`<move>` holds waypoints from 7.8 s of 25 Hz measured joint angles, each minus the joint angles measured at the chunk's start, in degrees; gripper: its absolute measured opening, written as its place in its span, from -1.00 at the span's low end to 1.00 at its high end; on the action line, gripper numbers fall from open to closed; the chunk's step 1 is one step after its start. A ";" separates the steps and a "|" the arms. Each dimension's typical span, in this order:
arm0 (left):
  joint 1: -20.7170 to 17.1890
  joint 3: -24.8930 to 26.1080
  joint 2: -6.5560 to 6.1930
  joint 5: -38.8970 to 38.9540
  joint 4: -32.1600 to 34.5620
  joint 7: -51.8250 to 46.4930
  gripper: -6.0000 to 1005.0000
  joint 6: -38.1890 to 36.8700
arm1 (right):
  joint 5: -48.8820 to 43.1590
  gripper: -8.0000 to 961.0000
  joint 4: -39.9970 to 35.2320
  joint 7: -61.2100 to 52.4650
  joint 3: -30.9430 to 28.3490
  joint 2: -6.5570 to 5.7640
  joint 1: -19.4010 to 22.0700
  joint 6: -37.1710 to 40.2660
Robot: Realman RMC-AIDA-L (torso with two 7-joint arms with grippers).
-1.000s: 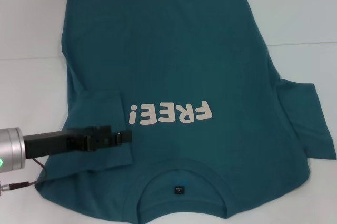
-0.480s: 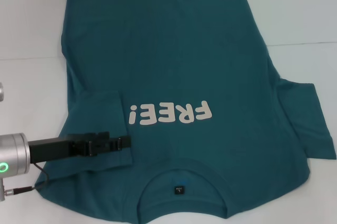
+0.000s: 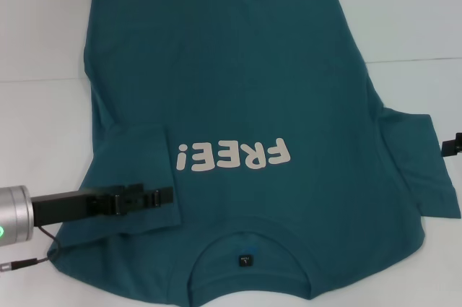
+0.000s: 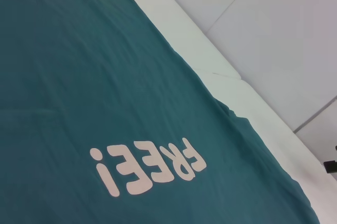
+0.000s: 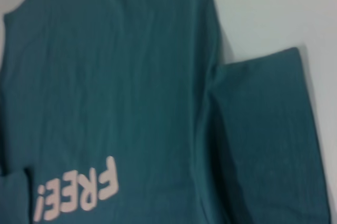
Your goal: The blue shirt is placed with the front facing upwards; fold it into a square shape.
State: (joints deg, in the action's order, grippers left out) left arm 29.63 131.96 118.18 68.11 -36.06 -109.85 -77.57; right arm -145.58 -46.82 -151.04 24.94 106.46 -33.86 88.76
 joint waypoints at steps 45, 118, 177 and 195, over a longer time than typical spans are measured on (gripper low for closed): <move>1.16 -0.56 0.74 -1.31 0.10 -0.19 0.86 2.07 | -6.05 0.78 8.92 -0.51 2.27 1.09 -1.56 -13.42; 1.39 -1.09 0.97 -1.49 0.12 0.27 0.87 2.96 | -1.34 -0.98 7.85 4.53 1.79 1.03 0.68 -17.16; 0.89 -0.82 -0.02 -1.49 0.12 -0.10 0.87 2.42 | -0.90 -0.95 -1.91 4.53 14.35 3.07 -14.67 -8.49; 0.91 -1.06 0.00 -1.49 0.12 0.19 0.87 2.95 | -1.06 -0.79 5.94 4.24 24.98 6.24 -19.33 -12.07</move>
State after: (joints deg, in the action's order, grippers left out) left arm 30.54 130.90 118.18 66.62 -35.94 -109.66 -74.61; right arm -146.64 -40.88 -146.80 49.92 112.70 -53.19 76.69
